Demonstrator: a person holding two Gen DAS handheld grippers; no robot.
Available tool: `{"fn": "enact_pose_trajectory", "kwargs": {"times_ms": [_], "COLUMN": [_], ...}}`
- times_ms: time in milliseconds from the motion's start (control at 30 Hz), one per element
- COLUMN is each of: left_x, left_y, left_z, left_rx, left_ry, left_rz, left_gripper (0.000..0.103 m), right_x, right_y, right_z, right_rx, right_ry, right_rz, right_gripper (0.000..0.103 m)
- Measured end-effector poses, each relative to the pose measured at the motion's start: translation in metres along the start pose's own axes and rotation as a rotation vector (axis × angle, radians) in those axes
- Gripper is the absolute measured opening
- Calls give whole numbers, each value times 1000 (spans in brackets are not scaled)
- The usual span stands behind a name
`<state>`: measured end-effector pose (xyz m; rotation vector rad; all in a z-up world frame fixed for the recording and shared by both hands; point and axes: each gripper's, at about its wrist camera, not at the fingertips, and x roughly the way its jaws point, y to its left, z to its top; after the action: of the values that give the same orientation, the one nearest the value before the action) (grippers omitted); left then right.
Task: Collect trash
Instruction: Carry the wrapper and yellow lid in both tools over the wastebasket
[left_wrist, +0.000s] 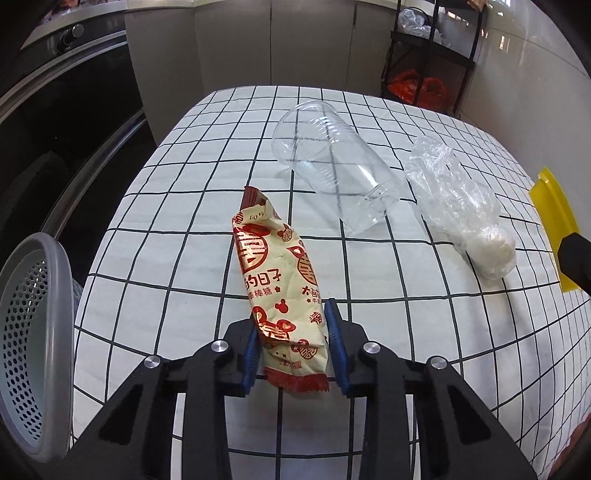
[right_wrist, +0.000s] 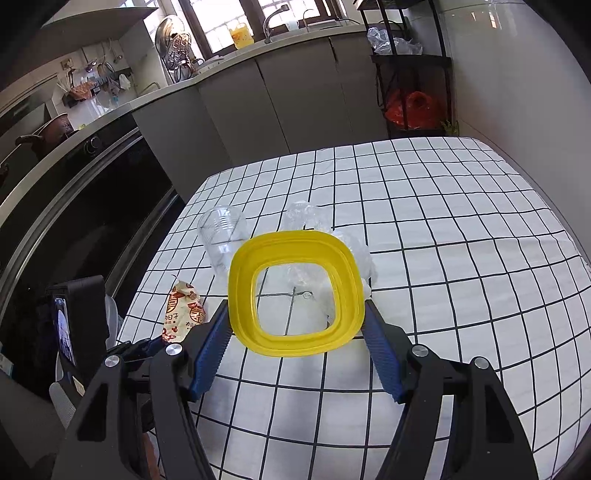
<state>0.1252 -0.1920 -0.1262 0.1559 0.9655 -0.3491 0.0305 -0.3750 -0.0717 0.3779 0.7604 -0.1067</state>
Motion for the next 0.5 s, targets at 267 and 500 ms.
{"fn": "enact_pose_trajectory", "kwargs": {"times_ms": [267, 500], "left_x": [-29, -62], "left_y": [2, 16], "left_z": [0, -1], "left_rx": [27, 30], "left_ry": [-69, -128], "left_rz": [1, 13], "left_gripper": [28, 28], "right_x": [-1, -10], "right_y": [5, 22], "right_z": [1, 1], "right_rx": [-10, -26], "right_ry": [-3, -27], "right_rz": [7, 36], "right_gripper": [67, 67]}}
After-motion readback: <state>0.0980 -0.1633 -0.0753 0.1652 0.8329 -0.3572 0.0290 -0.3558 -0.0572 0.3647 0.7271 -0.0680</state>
